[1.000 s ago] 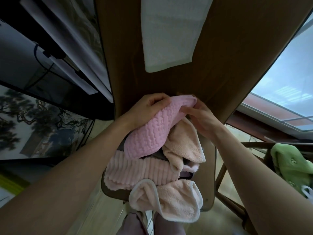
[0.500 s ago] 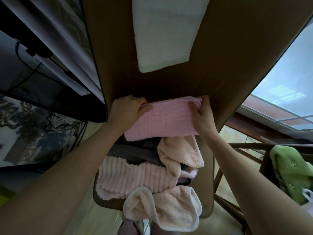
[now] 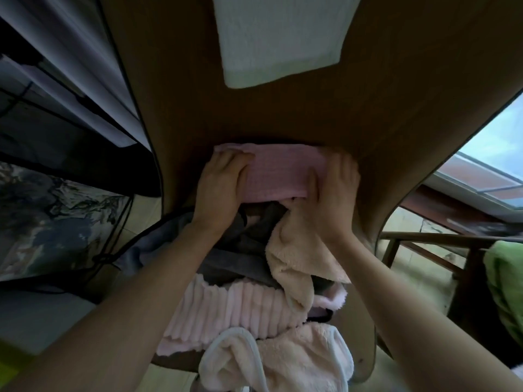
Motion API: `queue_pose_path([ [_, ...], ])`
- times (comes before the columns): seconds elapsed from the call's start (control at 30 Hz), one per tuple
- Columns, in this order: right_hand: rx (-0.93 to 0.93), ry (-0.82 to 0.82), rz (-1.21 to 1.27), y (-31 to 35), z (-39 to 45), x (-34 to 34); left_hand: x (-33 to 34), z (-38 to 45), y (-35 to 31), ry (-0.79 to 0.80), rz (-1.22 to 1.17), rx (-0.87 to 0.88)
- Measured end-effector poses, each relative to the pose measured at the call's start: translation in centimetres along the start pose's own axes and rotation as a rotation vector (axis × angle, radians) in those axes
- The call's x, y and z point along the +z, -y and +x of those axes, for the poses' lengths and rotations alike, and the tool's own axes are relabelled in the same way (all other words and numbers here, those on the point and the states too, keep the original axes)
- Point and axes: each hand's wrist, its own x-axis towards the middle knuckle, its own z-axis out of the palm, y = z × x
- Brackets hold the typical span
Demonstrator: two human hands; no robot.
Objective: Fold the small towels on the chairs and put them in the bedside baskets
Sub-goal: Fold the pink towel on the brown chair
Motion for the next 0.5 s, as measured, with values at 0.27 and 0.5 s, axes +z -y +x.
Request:
queue_pose_path([
  [0.27, -0.029, 0.467, -0.147, -3.2, -1.9, 3.0, 4.4, -0.9, 2.7, 0.35, 0.168, -0.035],
  [0.5, 0.092, 0.407, 0.061, -0.8, -2.0, -1.2, 0.0, -0.6, 0.1, 0.375, 0.112, -0.032],
])
